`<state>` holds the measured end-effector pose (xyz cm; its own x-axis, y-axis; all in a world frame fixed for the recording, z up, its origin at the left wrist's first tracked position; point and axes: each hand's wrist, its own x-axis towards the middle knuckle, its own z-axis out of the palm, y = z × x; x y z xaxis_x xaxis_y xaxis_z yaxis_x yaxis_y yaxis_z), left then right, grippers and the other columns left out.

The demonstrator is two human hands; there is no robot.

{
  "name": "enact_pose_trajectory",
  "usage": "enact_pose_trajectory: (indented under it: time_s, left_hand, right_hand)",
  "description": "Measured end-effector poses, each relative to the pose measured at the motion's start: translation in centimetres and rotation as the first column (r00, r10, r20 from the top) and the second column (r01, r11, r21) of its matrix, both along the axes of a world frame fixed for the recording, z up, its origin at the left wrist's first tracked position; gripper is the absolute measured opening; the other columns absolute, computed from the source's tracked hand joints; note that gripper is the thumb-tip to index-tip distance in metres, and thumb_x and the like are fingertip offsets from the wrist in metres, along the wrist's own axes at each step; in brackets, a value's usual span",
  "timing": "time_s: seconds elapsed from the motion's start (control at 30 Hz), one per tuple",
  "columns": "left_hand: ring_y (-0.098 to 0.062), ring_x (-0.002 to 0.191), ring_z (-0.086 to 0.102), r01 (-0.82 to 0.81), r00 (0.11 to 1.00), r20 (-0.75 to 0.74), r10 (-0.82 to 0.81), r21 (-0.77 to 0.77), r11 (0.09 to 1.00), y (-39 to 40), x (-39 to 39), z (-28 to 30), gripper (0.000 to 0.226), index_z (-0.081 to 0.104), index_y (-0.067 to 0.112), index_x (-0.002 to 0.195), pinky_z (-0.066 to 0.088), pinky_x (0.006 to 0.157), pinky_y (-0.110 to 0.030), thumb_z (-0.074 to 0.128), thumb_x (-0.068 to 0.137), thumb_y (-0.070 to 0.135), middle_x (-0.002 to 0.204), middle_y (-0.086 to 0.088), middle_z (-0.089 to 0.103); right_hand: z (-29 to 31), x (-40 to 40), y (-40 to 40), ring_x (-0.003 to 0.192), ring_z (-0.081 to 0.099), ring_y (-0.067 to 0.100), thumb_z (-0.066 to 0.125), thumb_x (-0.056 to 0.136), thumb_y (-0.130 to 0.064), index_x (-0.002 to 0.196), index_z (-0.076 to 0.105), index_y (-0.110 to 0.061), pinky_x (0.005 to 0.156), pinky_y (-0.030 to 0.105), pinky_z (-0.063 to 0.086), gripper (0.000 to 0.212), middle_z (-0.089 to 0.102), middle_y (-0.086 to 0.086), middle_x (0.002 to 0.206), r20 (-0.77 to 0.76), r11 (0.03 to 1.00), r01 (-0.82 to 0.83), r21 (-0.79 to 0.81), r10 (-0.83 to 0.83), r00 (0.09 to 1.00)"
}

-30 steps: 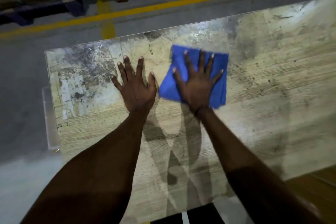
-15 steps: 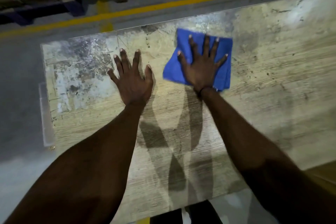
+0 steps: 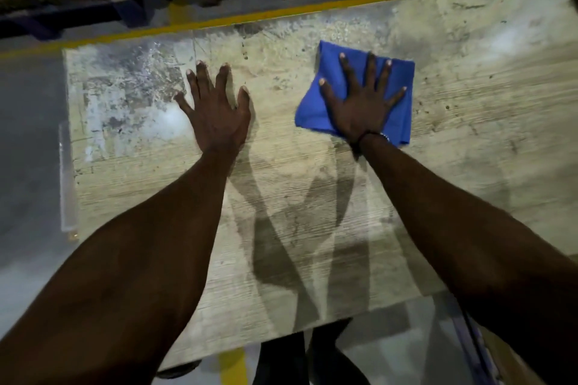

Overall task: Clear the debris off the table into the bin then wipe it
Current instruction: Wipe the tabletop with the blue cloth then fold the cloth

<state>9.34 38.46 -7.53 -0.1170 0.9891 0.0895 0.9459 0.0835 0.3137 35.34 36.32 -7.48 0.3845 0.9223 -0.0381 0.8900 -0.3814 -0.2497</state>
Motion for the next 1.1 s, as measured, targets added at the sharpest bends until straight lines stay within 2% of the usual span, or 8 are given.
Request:
enact_pose_trajectory:
  time_s: [0.1,0.3,0.4,0.5,0.6,0.73,0.9,1.1]
  left_hand:
    - [-0.030,0.161,0.014,0.006,1.000,0.007,-0.006,-0.015,1.000,-0.5,-0.1,0.0,0.063,0.035,0.028,0.162,0.009,0.126,-0.060,0.028,0.105,0.054,0.174,-0.011,0.019]
    - [-0.029,0.162,0.012,-0.012,0.999,-0.047,0.010,-0.045,0.999,-8.9,0.3,-0.2,0.062,0.024,0.028,0.166,0.012,0.126,-0.057,0.020,0.108,0.049,0.175,-0.010,0.013]
    - [-0.029,0.162,0.010,0.012,1.000,0.006,-0.012,-0.062,0.998,-16.3,1.1,0.4,0.059,0.024,0.029,0.166,0.011,0.127,-0.057,0.027,0.110,0.046,0.176,-0.008,0.011]
    - [-0.027,0.162,0.010,0.016,1.000,-0.023,-0.017,-0.061,0.998,-22.6,1.7,0.3,0.058,0.021,0.029,0.167,0.011,0.128,-0.055,0.027,0.111,0.045,0.176,-0.006,0.010]
    - [-0.027,0.162,0.011,0.011,1.000,-0.019,-0.012,-0.041,0.999,-24.3,1.9,0.1,0.058,0.024,0.030,0.166,0.012,0.128,-0.055,0.030,0.110,0.043,0.176,-0.005,0.012]
    - [-0.027,0.161,0.015,-0.002,1.000,0.007,0.002,-0.006,1.000,-23.9,1.8,-0.2,0.057,0.033,0.030,0.164,0.013,0.127,-0.055,0.036,0.108,0.042,0.175,-0.004,0.018]
    - [-0.026,0.161,0.016,-0.001,0.999,0.040,0.000,0.030,1.000,-24.0,1.6,-0.4,0.054,0.037,0.030,0.162,0.013,0.127,-0.056,0.037,0.109,0.042,0.174,-0.004,0.021]
    - [-0.025,0.162,0.015,-0.011,0.999,0.048,0.009,0.028,1.000,-24.0,1.7,-0.3,0.055,0.039,0.028,0.161,0.012,0.128,-0.056,0.036,0.108,0.042,0.174,-0.004,0.022]
  right_hand:
    - [0.0,-3.7,-5.3,0.162,0.001,0.035,0.028,0.095,-0.083,0.163,0.019,-0.049,0.117,0.077,0.004,0.076,0.011,0.003,0.175,0.050,0.999,-0.013,0.029,0.012,0.999]
    - [1.0,-8.4,-24.1,0.162,0.004,0.031,0.039,0.095,-0.082,0.160,0.030,-0.048,0.121,0.072,0.004,0.073,0.014,0.000,0.175,0.062,0.967,-0.250,0.039,0.247,0.967]
    - [0.5,-4.7,-22.6,0.162,0.006,0.029,0.036,0.091,-0.086,0.159,0.032,-0.050,0.120,0.073,0.005,0.076,0.016,0.000,0.174,0.087,0.983,-0.182,0.010,0.180,0.980]
    - [0.7,-1.1,-16.4,0.162,0.007,0.032,0.031,0.090,-0.089,0.160,0.026,-0.053,0.118,0.076,0.006,0.079,0.015,0.001,0.175,0.079,0.997,-0.081,-0.012,0.081,0.994]
    - [0.9,0.2,-12.1,0.162,0.000,0.033,0.027,0.090,-0.089,0.161,0.019,-0.054,0.116,0.079,0.002,0.080,0.009,0.001,0.176,0.018,0.999,-0.033,-0.032,0.033,0.999]
    - [0.1,-4.2,-17.6,0.162,0.004,0.035,0.026,0.093,-0.086,0.162,0.022,-0.050,0.117,0.077,0.004,0.077,0.012,0.004,0.175,0.074,0.999,-0.039,0.005,0.039,0.997]
    - [0.4,-7.5,-30.5,0.162,0.001,0.030,0.035,0.093,-0.085,0.161,0.024,-0.050,0.121,0.073,0.002,0.077,0.010,-0.002,0.175,0.078,0.952,-0.303,0.034,0.300,0.951]
    - [-0.3,1.7,-21.1,0.161,0.007,0.034,0.031,0.089,-0.090,0.160,0.024,-0.054,0.117,0.079,0.005,0.079,0.013,-0.001,0.175,0.063,0.995,-0.099,0.024,0.097,0.993]
